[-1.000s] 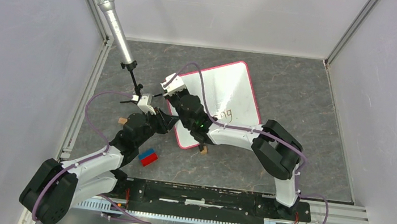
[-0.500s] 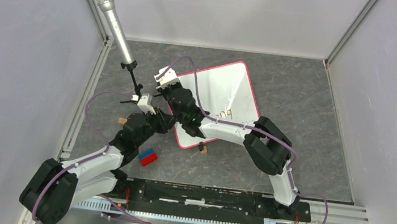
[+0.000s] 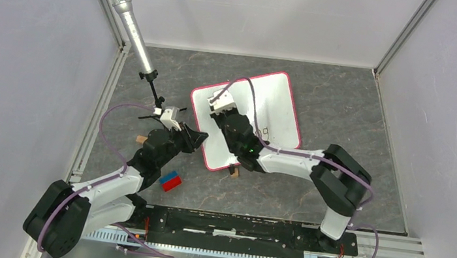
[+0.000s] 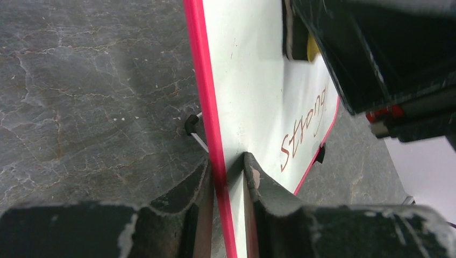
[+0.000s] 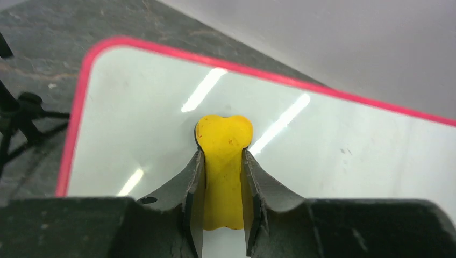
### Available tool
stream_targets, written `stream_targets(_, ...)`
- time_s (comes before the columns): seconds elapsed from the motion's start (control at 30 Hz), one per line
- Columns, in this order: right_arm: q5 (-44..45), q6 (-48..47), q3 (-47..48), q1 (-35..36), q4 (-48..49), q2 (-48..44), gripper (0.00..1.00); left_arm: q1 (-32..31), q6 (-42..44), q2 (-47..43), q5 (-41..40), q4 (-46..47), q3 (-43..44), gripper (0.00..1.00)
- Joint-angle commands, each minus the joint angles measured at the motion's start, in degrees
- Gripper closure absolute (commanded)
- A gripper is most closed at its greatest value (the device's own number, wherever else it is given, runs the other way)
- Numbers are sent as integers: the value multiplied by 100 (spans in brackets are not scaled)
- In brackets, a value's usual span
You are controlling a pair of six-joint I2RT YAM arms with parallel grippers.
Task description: Erase the whiteboard
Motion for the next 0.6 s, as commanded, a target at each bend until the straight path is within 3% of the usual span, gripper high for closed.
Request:
stream_targets(0.0, 129, 272, -914, -45, 26, -866, 91, -29, 473, 105, -194, -180, 211, 98)
stream_targets(0.2, 162, 24, -1506, -84, 0, -1241, 88, -27, 482, 194, -164, -211, 276, 98)
stream_targets(0.3, 7, 15, -1428, -92, -224, -1265, 79, -25, 476, 203, -190, -229, 284, 98)
stream_targets(0.4, -208, 184, -1285, -102, -583, -1303, 62, -25, 461, 210, -196, -249, 285, 98)
stream_targets(0.57, -302, 719, -931, -100, -1950, -1691, 19, -23, 469, 187, -194, -251, 276, 98)
